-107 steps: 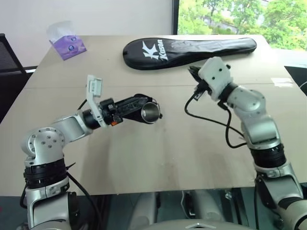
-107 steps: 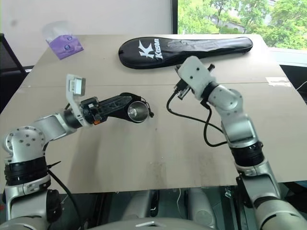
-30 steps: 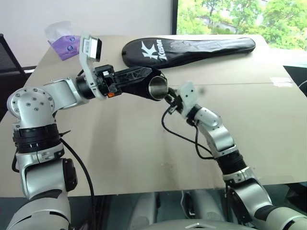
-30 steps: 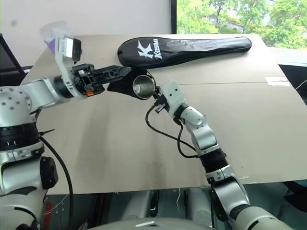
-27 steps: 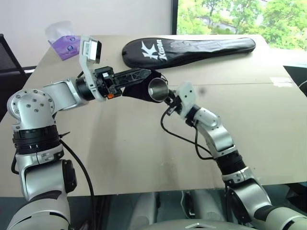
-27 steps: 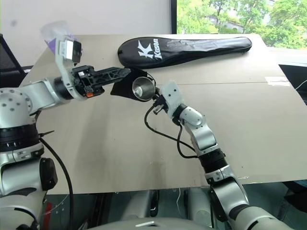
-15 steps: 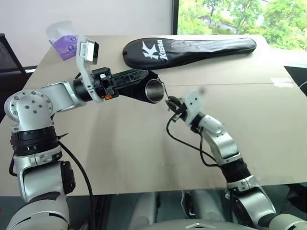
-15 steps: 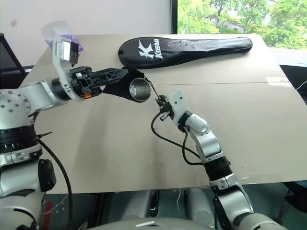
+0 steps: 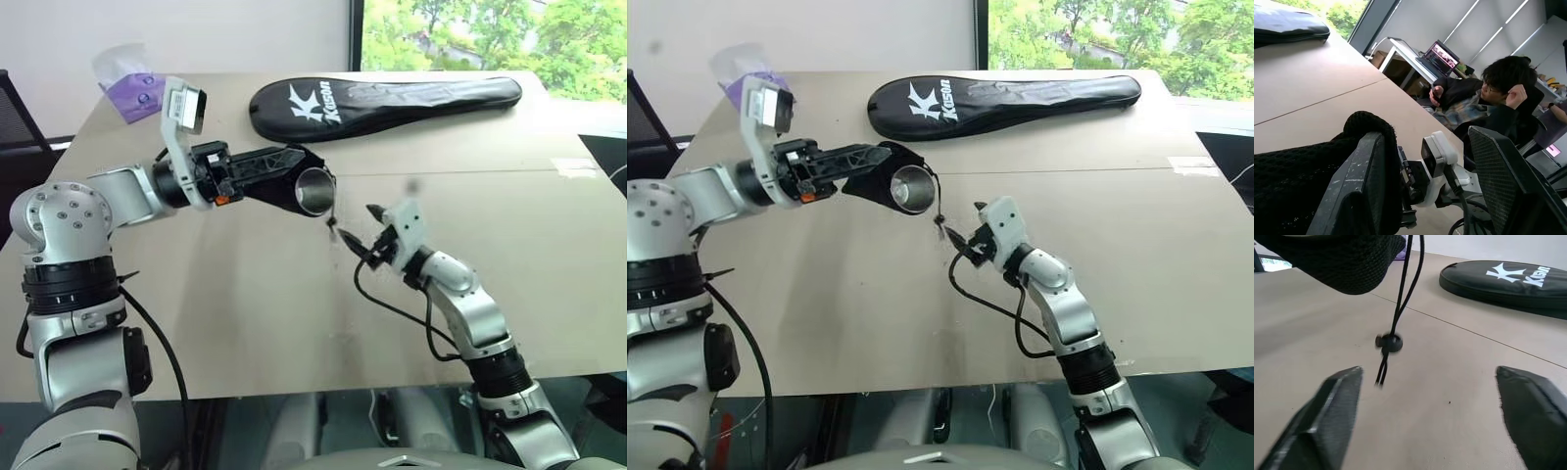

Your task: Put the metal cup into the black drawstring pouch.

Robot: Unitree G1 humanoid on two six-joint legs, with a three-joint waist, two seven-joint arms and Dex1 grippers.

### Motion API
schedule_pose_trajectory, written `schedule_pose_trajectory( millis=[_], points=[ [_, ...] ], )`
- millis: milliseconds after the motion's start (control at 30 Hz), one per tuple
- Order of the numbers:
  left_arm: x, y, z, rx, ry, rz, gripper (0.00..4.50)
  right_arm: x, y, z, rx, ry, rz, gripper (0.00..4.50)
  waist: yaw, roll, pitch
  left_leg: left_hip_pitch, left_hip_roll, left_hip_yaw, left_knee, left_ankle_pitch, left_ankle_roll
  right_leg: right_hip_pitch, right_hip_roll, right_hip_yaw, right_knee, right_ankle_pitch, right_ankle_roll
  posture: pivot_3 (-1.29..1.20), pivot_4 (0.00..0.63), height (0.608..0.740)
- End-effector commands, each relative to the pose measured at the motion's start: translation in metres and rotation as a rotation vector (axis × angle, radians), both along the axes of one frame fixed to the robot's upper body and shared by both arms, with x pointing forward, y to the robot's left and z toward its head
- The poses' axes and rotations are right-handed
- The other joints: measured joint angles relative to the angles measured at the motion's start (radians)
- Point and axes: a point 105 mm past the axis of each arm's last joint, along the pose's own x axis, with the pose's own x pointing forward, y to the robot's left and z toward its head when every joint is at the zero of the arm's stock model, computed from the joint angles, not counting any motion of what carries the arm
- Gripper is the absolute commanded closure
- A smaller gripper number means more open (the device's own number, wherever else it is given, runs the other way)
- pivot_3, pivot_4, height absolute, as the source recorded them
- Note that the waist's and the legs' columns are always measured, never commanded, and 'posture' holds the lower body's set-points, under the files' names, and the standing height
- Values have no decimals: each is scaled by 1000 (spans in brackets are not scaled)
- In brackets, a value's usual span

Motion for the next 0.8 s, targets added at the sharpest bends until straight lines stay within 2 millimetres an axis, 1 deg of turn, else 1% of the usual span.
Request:
schedule_pose_trajectory(
  millis=[33,167,267,367,433,467,500,567,600,667,700,767,800],
  points=[
    [-4,-1,15,-13,-60,-18,1842,1,3,14,9,-51,-4,28,0,0,0,0,0,0,0,0,0,0,0,0,0,0,0,0,150,740],
    [-4,-2,15,-11,-62,-18,1842,3,9,15,14,-41,11,28,0,0,0,0,0,0,0,0,0,0,0,0,0,0,0,0,150,740],
    [-5,-3,16,-11,-65,-21,1842,12,14,19,14,-49,-1,28,-1,0,0,0,0,0,0,0,0,0,0,0,0,0,0,0,150,740],
    [-6,-6,17,-13,-69,-30,1842,18,19,19,8,-42,8,28,0,0,0,0,0,0,0,0,0,0,0,0,0,0,0,0,150,740],
    [-8,-8,18,-16,-73,-37,1842,21,32,16,5,-15,45,28,0,0,0,0,0,0,0,0,0,0,0,0,0,0,0,0,150,740],
    [-8,-9,19,-17,-74,-38,1842,22,38,14,7,-3,64,537,0,0,0,0,0,0,0,0,0,0,0,0,0,0,0,0,150,740],
    [-8,-9,19,-19,-76,-39,1842,23,43,13,10,6,81,766,0,0,0,0,0,0,0,0,0,0,0,0,0,0,0,0,150,740],
    [-8,-9,20,-22,-78,-36,1842,25,48,12,10,10,92,1534,-1,0,0,0,0,0,0,0,0,0,0,0,0,0,0,0,150,740],
    [-8,-9,21,-23,-78,-35,1842,27,50,12,11,8,93,2112,-1,0,0,0,0,0,0,0,0,0,0,0,0,0,0,0,150,740],
    [-9,-9,21,-24,-79,-33,1842,29,51,14,22,5,93,3047,-1,0,0,0,0,0,0,0,0,0,0,0,0,0,0,0,150,740],
    [-9,-9,21,-25,-80,-31,1842,30,51,15,22,3,92,3619,-1,0,0,0,0,0,0,0,0,0,0,0,0,0,0,0,150,740],
    [-9,-9,22,-26,-81,-26,1842,33,49,13,14,2,84,4431,-1,0,0,0,0,0,0,0,0,0,0,0,0,0,0,0,150,740],
    [-9,-9,22,-27,-82,-24,1842,33,48,12,11,2,83,4431,-1,0,0,0,0,0,0,0,0,0,0,0,0,0,0,0,150,740]
  ],
)
